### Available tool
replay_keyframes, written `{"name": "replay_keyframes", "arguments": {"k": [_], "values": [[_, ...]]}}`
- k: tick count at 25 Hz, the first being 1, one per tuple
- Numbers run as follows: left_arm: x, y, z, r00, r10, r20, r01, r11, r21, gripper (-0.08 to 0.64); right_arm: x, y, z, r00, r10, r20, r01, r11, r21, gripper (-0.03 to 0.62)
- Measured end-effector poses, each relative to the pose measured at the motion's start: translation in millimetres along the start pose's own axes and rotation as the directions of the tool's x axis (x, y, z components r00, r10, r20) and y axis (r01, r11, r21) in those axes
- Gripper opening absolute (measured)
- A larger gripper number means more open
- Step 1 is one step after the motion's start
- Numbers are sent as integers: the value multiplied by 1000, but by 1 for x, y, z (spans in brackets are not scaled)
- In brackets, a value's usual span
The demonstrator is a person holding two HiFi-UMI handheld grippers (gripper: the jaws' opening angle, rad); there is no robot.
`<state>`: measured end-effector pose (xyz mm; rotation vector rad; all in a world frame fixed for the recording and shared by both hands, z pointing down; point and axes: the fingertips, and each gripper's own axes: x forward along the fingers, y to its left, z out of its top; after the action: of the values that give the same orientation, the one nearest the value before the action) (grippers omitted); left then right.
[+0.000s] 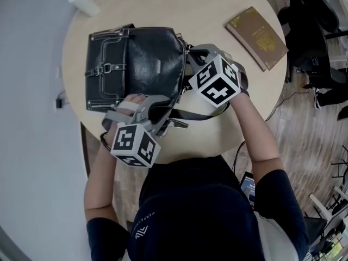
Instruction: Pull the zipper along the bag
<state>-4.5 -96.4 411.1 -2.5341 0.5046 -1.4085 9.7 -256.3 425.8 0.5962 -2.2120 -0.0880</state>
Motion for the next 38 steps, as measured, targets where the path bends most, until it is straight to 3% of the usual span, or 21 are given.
{"name": "replay_keyframes", "arguments": {"k": [16, 22, 25, 38], "values": [[3, 1, -2, 999, -37, 9, 38, 998, -58, 94, 16, -18, 8, 999, -30, 15, 30, 1000, -2, 15], [3, 2, -3, 999, -43, 14, 44, 991, -130, 100, 14, -14, 5, 999, -36, 18, 36, 999, -4, 19], [3, 4, -3, 999, -26, 25, 30, 988, -153, 106, 9, -11, 3, 999, -47, 26, 47, 999, 1, 56], [2, 7, -4, 999, 29, 46, -21, 986, -164, 118, -36, 11, -21, 997, -70, 36, 65, 989, 135, 61]]}}
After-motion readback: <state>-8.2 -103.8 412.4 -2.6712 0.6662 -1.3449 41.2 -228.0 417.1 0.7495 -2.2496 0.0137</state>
